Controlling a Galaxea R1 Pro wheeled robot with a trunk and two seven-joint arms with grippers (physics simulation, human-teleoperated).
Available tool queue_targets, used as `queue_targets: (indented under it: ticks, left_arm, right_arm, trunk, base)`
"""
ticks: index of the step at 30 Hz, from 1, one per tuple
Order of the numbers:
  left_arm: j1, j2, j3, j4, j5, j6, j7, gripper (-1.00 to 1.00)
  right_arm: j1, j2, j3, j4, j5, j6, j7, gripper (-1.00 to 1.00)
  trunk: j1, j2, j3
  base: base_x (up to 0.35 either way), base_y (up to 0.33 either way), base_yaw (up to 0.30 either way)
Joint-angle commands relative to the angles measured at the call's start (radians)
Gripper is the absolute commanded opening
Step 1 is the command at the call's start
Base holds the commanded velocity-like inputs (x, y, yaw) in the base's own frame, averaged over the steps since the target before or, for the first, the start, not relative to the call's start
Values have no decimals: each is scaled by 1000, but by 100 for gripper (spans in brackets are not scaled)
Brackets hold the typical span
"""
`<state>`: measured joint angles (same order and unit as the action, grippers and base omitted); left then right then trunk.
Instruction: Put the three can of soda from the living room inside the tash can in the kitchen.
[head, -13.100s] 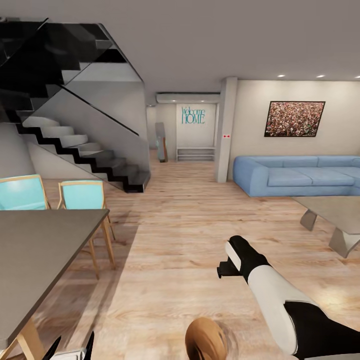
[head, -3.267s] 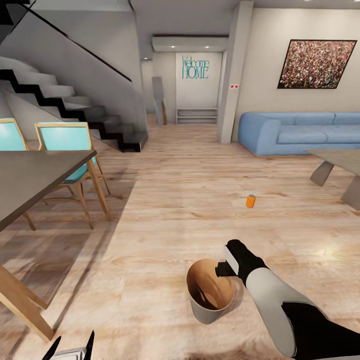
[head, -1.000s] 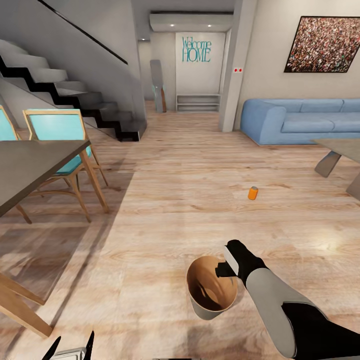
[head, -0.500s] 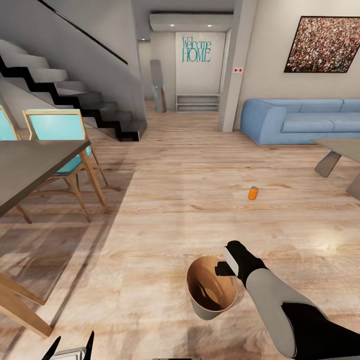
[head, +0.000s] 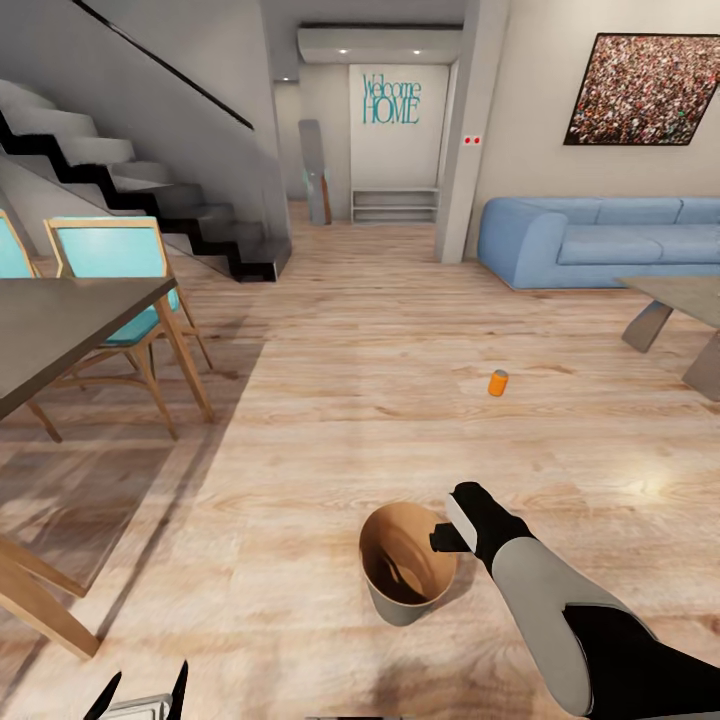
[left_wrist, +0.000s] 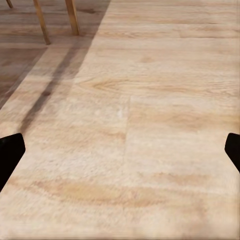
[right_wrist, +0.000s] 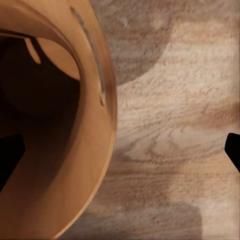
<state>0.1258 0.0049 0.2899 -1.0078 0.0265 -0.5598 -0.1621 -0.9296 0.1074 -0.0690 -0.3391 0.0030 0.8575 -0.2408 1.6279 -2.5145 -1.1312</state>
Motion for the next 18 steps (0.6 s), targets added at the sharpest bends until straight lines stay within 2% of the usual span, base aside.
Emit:
queue_targets:
  ticks: [1, 16, 18]
  left_arm:
    - [0, 0, 0, 0, 0, 0, 0, 100]
    - [0, 0, 0, 0, 0, 0, 0, 100]
    - [0, 0, 0, 0, 0, 0, 0, 100]
  right_arm:
    - [0, 0, 0, 0, 0, 0, 0, 100]
    - [0, 0, 0, 0, 0, 0, 0, 100]
    - [0, 0, 0, 0, 0, 0, 0, 100]
  trunk:
    - [0, 0, 0]
    - [0, 0, 0]
    - [1, 0, -8]
  base:
    - [-22, -25, 0]
    - [-4, -5, 0]
    - [0, 0, 0]
